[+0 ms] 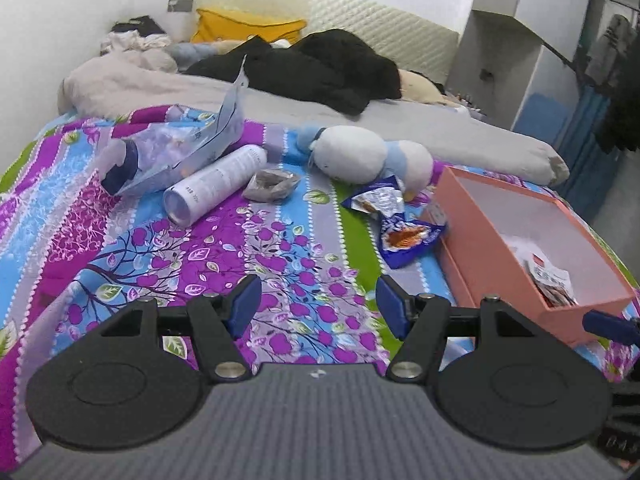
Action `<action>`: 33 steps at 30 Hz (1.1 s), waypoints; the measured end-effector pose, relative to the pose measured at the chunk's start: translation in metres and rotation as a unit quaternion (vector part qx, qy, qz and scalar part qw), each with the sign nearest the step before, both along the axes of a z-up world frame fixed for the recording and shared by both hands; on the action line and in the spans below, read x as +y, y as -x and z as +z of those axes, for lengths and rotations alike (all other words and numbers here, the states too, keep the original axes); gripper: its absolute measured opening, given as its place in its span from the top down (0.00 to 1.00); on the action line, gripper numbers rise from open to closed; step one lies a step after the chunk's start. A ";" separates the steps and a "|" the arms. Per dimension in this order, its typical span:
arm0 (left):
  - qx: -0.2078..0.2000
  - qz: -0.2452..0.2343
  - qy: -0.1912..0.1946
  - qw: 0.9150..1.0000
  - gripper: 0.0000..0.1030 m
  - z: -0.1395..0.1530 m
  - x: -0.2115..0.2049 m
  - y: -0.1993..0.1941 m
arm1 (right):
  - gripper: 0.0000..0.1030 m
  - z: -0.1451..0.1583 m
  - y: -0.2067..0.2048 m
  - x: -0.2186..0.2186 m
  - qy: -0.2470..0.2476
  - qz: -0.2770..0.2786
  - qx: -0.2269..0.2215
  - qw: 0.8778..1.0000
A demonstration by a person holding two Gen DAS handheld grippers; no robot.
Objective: Organize snacks
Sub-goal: 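Withdraw both tools from the pink box toward the remaining snacks, then grasp the clear dried-food bag with the left tool while the right tool grasps the blue-and-white snack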
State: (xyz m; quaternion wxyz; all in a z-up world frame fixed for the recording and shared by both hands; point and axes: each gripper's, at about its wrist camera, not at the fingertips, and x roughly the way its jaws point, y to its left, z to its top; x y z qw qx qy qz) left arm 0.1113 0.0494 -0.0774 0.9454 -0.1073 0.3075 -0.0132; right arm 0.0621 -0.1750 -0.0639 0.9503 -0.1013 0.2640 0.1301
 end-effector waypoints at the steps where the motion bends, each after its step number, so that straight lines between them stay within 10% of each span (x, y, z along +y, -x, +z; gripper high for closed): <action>1: 0.000 0.003 0.005 1.000 0.33 -0.003 0.002 -0.005 | 0.29 -0.004 -0.005 0.005 0.013 0.002 0.002 1.000; 12: 0.025 0.026 0.021 0.999 0.33 -0.045 0.020 -0.066 | 0.32 -0.042 -0.058 0.041 0.119 0.029 0.007 0.992; 33: 0.027 0.023 -0.015 0.999 0.33 -0.100 0.042 -0.238 | 0.34 -0.083 -0.224 0.080 0.098 -0.004 0.011 0.995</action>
